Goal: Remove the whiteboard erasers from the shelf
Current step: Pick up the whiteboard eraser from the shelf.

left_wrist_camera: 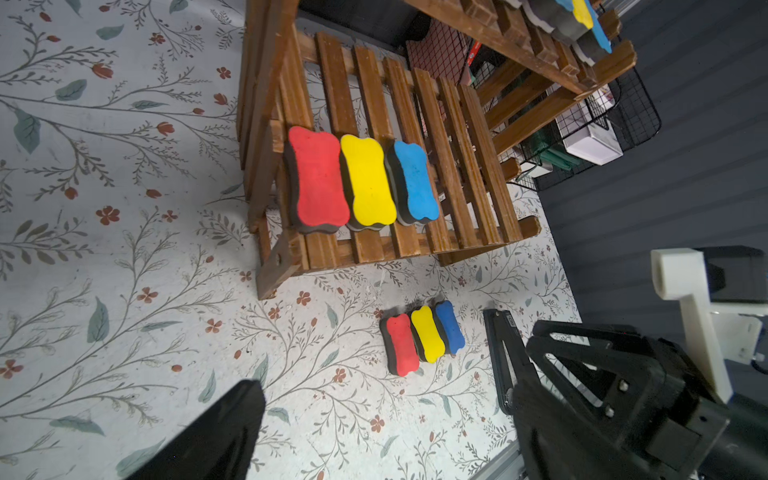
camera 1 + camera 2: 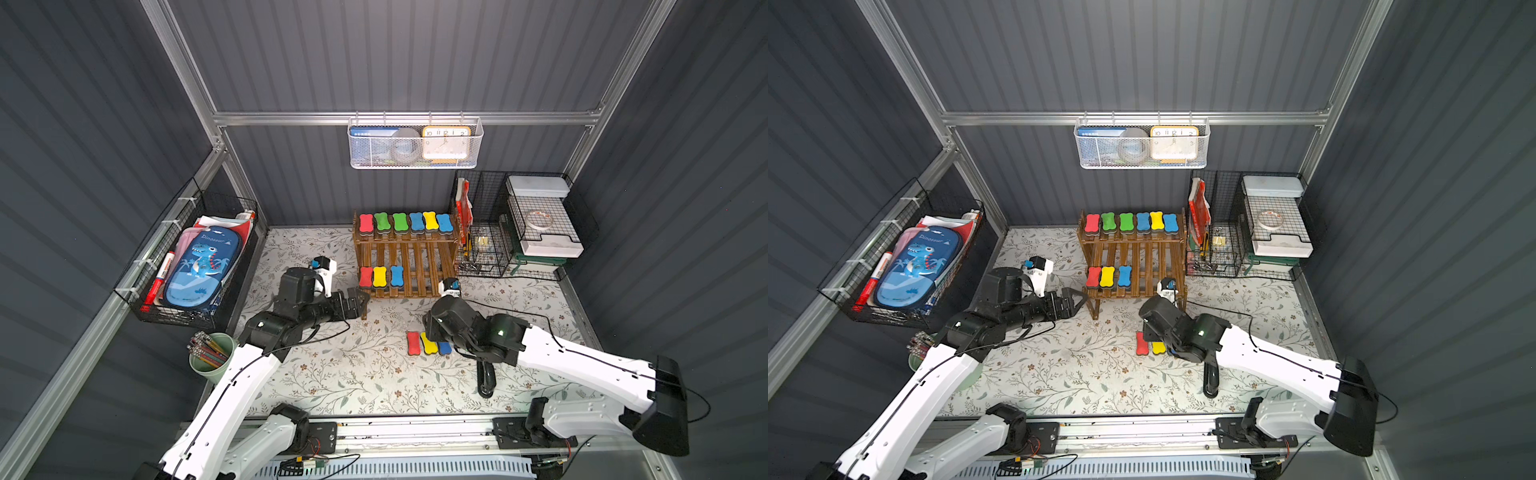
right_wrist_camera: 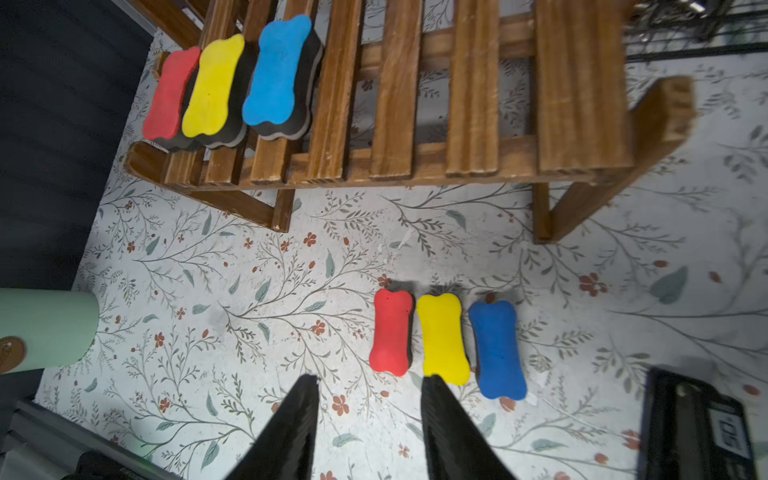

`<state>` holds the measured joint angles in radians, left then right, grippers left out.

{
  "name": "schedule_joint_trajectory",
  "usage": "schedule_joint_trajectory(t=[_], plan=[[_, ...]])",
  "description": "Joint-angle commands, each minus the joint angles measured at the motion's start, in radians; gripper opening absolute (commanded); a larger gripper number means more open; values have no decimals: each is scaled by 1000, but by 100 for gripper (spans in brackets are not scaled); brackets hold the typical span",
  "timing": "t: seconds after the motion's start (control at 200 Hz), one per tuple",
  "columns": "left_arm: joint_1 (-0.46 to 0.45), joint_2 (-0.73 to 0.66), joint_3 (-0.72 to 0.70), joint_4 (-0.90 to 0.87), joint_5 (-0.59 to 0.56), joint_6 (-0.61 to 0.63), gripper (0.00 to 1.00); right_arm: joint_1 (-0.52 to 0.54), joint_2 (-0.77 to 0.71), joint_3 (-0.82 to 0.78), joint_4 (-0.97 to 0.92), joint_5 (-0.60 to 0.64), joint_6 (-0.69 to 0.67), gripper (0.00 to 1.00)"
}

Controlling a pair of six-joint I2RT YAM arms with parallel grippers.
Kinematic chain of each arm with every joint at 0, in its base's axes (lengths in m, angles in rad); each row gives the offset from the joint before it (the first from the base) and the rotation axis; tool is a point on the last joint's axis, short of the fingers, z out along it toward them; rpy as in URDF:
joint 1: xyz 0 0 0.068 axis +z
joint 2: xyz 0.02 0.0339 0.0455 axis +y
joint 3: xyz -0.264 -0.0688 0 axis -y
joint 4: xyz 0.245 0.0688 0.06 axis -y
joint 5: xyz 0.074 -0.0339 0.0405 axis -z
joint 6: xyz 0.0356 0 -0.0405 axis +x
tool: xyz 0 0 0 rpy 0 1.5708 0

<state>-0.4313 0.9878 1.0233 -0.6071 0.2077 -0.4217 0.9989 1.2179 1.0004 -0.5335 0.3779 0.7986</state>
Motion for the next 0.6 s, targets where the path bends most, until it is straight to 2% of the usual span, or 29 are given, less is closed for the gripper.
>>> schedule_joint_trajectory(t=[0.0, 0.09, 0.225, 0.385, 0.595], plan=[[-120, 91, 83, -35, -128, -4, 97, -3, -58, -38, -72, 64, -16, 44], [-234, 193, 155, -62, -247, 2, 96, -11, -89, -58, -79, 59, -9, 43], [-305, 327, 269, -90, -339, 31, 94, -19, -134, -80, -101, 79, -4, 44], [-346, 488, 431, -164, -414, 66, 86, -41, -191, -123, -105, 73, 4, 44], [-358, 630, 552, -223, -484, 95, 78, -56, -227, -155, -101, 65, 13, 43]])
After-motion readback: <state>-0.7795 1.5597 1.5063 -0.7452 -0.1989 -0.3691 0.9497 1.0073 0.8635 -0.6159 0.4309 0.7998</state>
